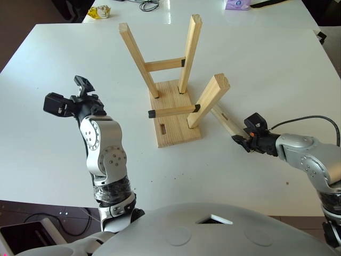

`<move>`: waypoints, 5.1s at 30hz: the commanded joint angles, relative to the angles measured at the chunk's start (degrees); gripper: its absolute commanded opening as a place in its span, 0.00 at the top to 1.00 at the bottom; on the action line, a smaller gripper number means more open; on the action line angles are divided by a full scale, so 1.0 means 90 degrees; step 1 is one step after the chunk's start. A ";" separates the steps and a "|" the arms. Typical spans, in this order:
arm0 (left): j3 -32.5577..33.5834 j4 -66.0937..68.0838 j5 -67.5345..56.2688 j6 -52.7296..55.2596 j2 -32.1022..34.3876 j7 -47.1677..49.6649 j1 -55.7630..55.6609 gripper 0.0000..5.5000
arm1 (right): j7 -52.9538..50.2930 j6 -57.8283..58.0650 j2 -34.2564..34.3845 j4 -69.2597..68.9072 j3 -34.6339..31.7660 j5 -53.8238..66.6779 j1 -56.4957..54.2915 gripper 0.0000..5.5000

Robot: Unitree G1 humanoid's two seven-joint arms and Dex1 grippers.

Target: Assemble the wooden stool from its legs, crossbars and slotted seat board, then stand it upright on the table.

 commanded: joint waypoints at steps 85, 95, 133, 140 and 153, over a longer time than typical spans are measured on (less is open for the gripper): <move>0.0331 0.0634 -0.4057 0.3366 0.4351 -0.9886 -0.3650 0.62 | 0.7275 -0.2098 0.1010 0.4656 -0.0504 0.1412 -0.6271 0.63; 0.0421 0.0499 -0.4266 0.3350 0.4229 -0.9693 -0.3540 0.62 | 0.7128 -0.2116 0.1006 0.4503 -0.0449 0.1238 -0.6078 0.63; 0.0374 0.1403 -0.0651 0.1857 0.5859 -1.2232 -0.0188 0.62 | 0.3947 -0.3930 0.0675 0.2906 -0.3057 0.1683 -0.3925 0.19; 0.0481 0.0507 -0.1148 0.2075 0.5526 -1.1908 0.0154 0.62 | 0.4042 -0.3925 0.0632 0.3121 -0.2856 0.1676 -0.4123 0.19; -0.0242 0.0475 -0.0553 0.1587 0.5085 -1.1702 0.0648 0.62 | 0.4134 -0.4034 0.0696 0.3501 -0.2606 0.1599 -0.4422 0.19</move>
